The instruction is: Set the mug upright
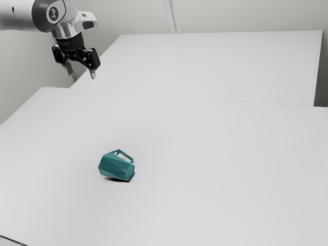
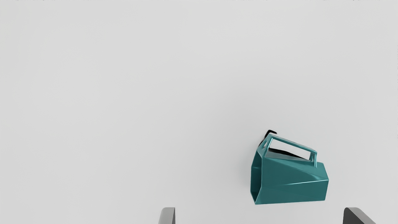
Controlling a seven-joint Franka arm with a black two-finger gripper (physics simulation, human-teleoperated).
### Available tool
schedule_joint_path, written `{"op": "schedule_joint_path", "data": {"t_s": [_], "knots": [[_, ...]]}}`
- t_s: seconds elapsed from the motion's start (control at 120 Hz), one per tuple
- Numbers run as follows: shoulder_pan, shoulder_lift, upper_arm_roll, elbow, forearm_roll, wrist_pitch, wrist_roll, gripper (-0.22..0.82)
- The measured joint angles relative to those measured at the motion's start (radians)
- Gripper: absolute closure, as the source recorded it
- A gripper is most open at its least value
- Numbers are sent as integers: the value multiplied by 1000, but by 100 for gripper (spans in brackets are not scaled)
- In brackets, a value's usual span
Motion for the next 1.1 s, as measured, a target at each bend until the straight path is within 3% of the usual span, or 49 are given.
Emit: {"op": "schedule_joint_path", "data": {"t_s": [0.175, 0.408, 0.642, 0.758, 0.983, 1.1], "knots": [[-15, -17, 18, -8, -22, 12, 3, 2], [-13, -16, 179, -72, -248, 79, 11, 2], [57, -136, 209, -386, -391, 259, 22, 2], [17, -170, 211, -495, -449, 345, 38, 2], [2, -172, 265, -651, -595, 460, 117, 2], [-8, -174, 315, -675, -663, 429, 179, 2]]}}
